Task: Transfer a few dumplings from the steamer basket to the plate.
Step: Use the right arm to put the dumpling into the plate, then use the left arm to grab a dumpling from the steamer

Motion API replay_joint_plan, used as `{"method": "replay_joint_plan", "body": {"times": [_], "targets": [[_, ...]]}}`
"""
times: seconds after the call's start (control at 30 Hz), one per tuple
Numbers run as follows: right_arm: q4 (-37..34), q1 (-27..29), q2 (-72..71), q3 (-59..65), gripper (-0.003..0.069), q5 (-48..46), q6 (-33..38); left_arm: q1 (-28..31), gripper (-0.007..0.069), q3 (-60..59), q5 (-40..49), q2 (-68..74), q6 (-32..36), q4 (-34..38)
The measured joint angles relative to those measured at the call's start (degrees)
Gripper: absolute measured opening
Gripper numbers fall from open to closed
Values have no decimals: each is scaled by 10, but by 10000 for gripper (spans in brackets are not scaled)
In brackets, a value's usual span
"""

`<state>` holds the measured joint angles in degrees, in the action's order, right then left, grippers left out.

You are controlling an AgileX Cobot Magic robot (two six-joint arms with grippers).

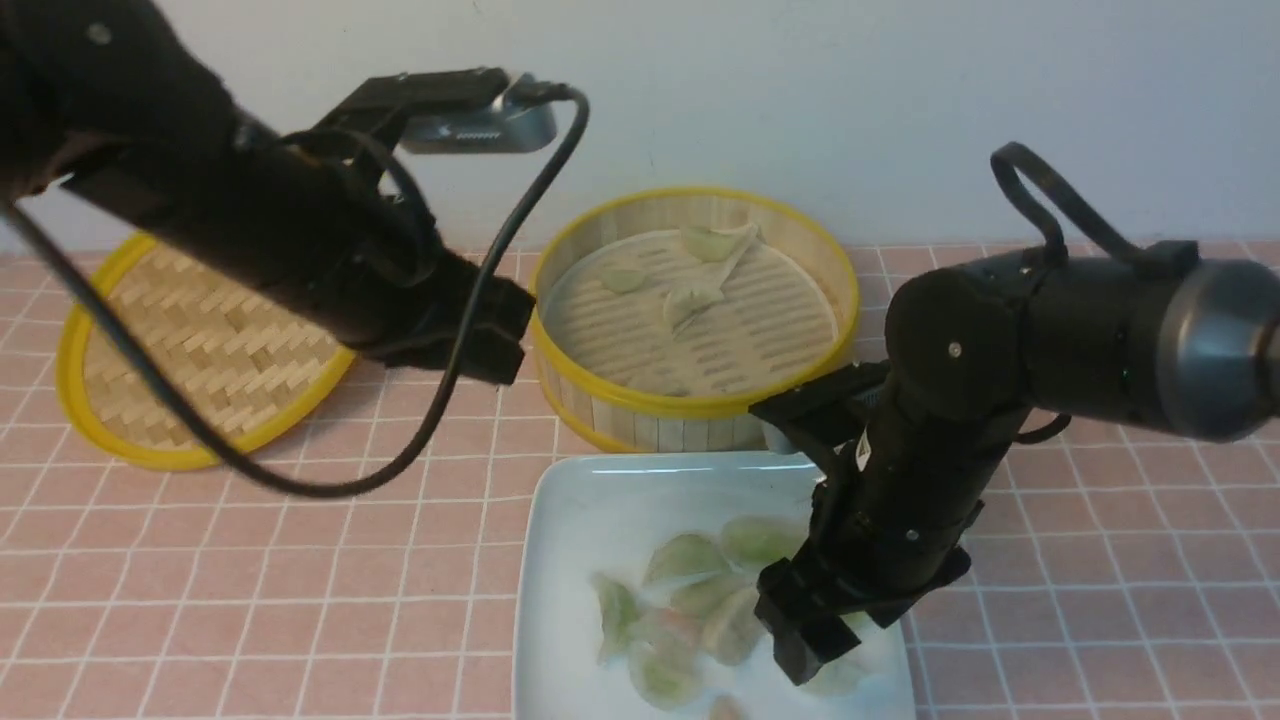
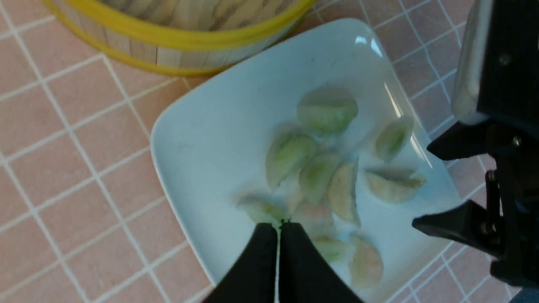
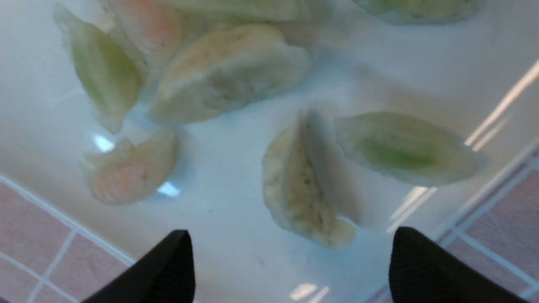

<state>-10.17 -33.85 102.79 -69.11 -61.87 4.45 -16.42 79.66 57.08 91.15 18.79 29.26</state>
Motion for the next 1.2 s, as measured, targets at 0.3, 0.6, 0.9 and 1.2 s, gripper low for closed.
{"method": "replay_joint_plan", "body": {"times": [0.3,0.6,0.9,1.2], "targets": [[120,0,-207,-1,101,-40,-70,-31,-6,305,13,232,1,-24],[128,0,-325,-1,-15,-56,-96,-49,72,532,9,450,48,-42],[133,0,-330,-1,-14,-69,-97,-51,303,570,-30,531,56,-87],[146,0,-330,-1,-14,-70,-102,-52,316,571,-47,567,62,-90]]}}
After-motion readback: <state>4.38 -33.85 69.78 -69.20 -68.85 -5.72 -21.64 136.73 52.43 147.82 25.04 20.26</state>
